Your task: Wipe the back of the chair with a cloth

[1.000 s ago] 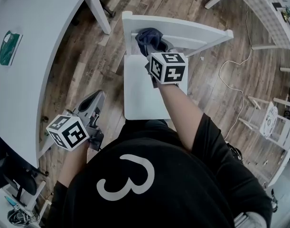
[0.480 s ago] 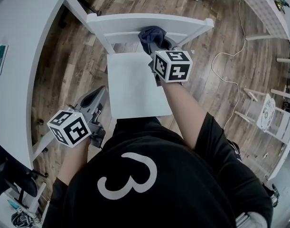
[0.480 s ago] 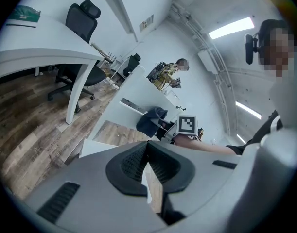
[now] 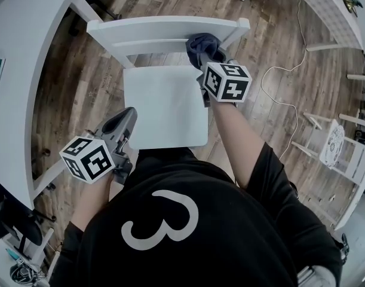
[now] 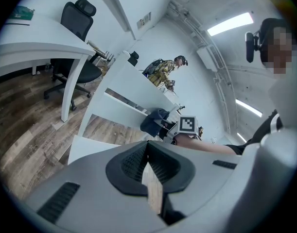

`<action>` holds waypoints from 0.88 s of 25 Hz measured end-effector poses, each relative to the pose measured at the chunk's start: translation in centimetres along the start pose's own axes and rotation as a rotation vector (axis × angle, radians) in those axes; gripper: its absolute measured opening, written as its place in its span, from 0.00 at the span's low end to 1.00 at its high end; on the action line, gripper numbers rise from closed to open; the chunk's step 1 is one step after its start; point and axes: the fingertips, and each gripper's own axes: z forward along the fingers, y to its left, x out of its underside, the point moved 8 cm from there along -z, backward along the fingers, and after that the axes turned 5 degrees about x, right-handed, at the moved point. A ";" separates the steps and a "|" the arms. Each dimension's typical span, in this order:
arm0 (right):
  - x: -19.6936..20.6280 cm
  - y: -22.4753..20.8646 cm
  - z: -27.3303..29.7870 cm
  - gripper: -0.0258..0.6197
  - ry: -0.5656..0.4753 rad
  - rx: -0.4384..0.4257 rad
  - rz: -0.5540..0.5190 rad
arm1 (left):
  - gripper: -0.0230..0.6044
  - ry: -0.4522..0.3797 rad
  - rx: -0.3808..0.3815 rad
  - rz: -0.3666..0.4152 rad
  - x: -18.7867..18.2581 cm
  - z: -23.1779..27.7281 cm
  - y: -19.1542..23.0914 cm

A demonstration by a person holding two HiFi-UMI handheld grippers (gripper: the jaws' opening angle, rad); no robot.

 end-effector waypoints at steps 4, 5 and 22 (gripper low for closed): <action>0.0 -1.6 -0.5 0.12 -0.003 0.005 0.001 | 0.06 -0.009 -0.005 0.002 0.4 0.7 -0.8; 0.1 -1.9 -0.6 0.12 -0.004 0.004 -0.002 | 0.06 -0.011 -0.006 0.001 0.5 0.8 -0.9; 0.2 -3.6 -1.6 0.12 -0.016 0.002 0.029 | 0.06 -0.013 -0.017 -0.010 1.0 1.5 -1.4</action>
